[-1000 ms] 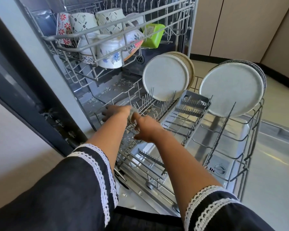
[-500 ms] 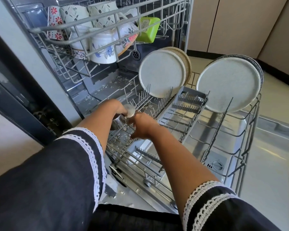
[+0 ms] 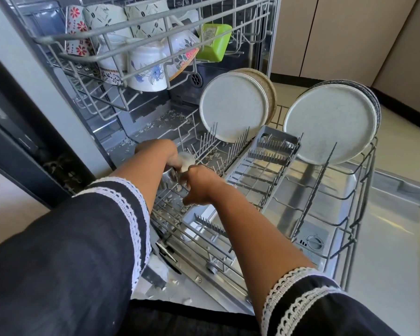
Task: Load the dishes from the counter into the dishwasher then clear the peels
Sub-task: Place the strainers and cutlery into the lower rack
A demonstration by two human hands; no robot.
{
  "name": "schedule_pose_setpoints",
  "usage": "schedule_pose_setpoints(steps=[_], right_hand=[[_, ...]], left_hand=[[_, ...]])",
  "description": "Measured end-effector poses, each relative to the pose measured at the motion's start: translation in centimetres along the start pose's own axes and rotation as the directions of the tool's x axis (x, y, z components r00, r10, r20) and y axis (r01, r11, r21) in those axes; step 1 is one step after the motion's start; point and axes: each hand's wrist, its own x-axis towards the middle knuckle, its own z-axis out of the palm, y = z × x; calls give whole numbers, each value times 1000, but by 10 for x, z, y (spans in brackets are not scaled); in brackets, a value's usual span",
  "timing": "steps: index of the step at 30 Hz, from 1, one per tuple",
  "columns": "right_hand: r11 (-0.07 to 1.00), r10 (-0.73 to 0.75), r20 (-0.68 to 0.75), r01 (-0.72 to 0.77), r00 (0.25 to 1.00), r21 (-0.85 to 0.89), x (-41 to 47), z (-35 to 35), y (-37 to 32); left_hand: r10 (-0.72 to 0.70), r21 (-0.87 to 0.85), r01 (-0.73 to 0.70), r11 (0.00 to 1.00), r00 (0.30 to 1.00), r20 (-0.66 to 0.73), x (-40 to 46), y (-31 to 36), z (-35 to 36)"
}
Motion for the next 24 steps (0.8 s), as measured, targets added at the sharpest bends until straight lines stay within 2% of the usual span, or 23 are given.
schedule_pose_setpoints(steps=[2,5,9,12,15,18,22,24], right_hand=[[1000,0,28,0,1000,1,-1,0,1],[1000,5,35,-4,999,-31,0,1,2],[997,21,41,-18,999,-79,2,7,1],[991,-14,37,18,999,-130,1,6,-1],[976,-22,27,28,999,-217,1,8,-2],[968,-17,41,27,999,-250,2,11,0],[958,-44,30,51,999,-283,-1,11,3],[972,-41,26,46,999,-232,-2,9,6]], left_hand=[[14,-49,-11,999,998,55,7,-1,10],[32,-58,-30,998,999,25,9,-2,22],[69,-69,-66,995,996,56,11,-1,39],[4,-70,-6,998,1000,-21,13,3,49],[-126,-160,110,981,988,-95,8,4,56],[-196,-216,164,962,971,-137,7,4,64],[-201,-205,164,965,964,-175,9,4,71],[-190,-211,150,966,965,-180,9,4,72]])
